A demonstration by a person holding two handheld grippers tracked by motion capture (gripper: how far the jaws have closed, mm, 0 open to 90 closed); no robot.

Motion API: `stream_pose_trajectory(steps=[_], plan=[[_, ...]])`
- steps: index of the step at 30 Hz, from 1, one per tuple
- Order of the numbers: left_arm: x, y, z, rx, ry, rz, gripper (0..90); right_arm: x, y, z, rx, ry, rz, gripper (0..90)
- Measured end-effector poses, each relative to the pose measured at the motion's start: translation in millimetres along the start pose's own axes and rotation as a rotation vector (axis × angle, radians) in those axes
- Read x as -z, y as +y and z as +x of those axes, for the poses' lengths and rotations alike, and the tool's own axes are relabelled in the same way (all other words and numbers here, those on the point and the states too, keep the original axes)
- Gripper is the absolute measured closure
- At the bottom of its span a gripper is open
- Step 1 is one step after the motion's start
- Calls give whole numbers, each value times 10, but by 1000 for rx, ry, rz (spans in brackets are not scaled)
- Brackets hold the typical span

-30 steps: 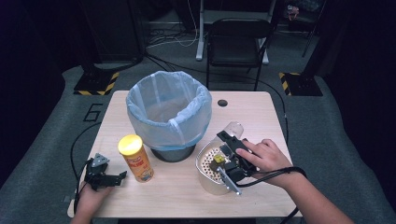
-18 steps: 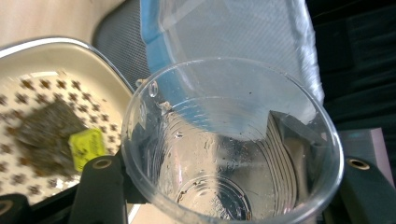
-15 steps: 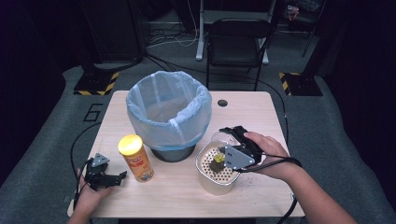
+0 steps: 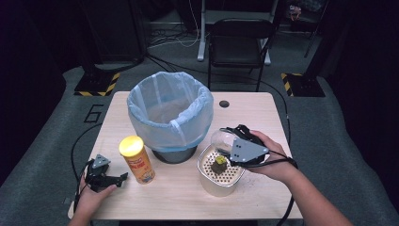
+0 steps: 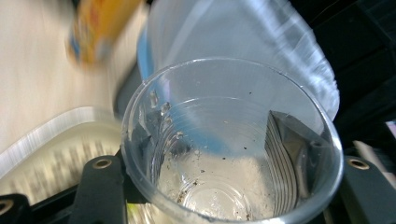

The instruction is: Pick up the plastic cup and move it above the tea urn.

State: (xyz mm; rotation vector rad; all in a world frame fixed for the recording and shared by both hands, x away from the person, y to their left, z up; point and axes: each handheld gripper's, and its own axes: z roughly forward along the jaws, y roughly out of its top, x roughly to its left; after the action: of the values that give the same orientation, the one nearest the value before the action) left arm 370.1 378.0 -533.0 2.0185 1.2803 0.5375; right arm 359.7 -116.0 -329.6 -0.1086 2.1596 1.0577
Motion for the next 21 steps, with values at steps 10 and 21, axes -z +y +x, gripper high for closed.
stream_pose_trajectory(steps=[10,21], plan=[[0,0,0,0,0,0,2,107,-162,-177,-460,40,-316,383],[13,4,10,-7,-13,15,1,252,94,-472,-621,67,-462,382]])
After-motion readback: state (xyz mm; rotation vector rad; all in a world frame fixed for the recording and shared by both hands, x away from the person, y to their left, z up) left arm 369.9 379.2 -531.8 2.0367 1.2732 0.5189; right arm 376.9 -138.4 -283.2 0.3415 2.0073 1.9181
